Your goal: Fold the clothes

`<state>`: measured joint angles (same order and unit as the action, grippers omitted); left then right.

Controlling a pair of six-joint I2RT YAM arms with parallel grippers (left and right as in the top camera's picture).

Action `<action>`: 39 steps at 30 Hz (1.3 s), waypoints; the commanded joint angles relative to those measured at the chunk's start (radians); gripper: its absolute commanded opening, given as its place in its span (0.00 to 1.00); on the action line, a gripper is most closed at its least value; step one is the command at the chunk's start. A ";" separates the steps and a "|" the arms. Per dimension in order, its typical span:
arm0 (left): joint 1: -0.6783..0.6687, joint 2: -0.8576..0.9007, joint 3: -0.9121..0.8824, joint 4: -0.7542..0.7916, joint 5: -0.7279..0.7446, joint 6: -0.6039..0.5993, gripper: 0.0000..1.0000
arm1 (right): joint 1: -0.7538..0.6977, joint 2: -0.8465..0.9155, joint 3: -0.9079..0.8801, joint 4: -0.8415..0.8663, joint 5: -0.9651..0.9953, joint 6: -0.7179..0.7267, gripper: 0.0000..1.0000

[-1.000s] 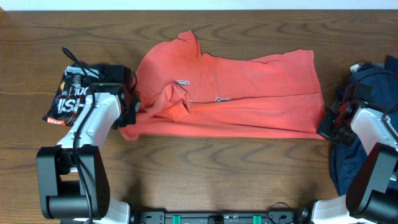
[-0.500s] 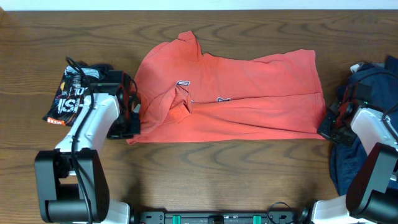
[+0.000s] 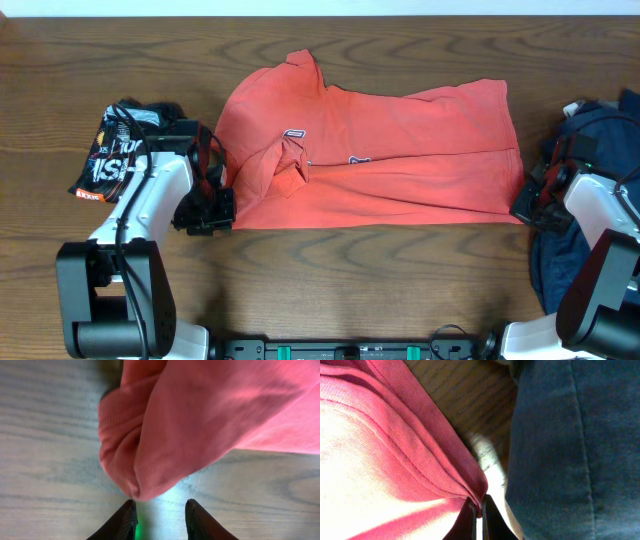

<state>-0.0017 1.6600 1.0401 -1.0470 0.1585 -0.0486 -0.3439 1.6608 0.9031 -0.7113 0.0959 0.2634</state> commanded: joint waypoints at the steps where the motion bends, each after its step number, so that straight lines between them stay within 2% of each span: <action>1: 0.002 -0.014 -0.019 -0.003 0.010 -0.016 0.34 | -0.009 0.002 0.017 0.001 0.028 0.012 0.01; 7: 0.002 -0.014 -0.097 0.066 -0.039 -0.066 0.36 | -0.009 0.002 0.017 0.000 0.028 0.012 0.01; 9: 0.002 -0.014 -0.133 0.134 -0.090 -0.066 0.48 | -0.009 0.002 0.017 0.001 0.027 0.012 0.01; 10: 0.002 -0.014 -0.148 0.166 -0.108 -0.065 0.50 | -0.009 0.002 0.017 0.001 0.027 0.012 0.01; 17: 0.002 -0.014 -0.169 0.358 -0.119 -0.064 0.50 | -0.009 0.002 0.017 0.000 0.027 0.012 0.01; 20: 0.002 -0.014 -0.169 0.397 -0.122 -0.064 0.45 | -0.009 0.002 0.017 -0.003 0.027 0.012 0.01; 23: 0.002 -0.014 -0.169 0.409 -0.122 -0.064 0.29 | -0.009 0.002 0.017 -0.003 0.027 0.012 0.01; 27: 0.002 -0.016 -0.167 0.401 -0.180 -0.026 0.15 | -0.009 0.002 0.017 -0.003 0.027 0.012 0.01; 32: 0.002 -0.042 -0.145 0.368 -0.389 -0.026 0.13 | -0.009 0.002 0.017 -0.002 0.027 0.012 0.01; 39: 0.002 -0.106 -0.143 0.430 -0.528 0.003 0.17 | -0.009 0.002 0.017 0.000 0.027 0.012 0.01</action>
<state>-0.0036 1.5848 0.8722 -0.6346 -0.2268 -0.0731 -0.3439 1.6608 0.9031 -0.7136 0.0940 0.2634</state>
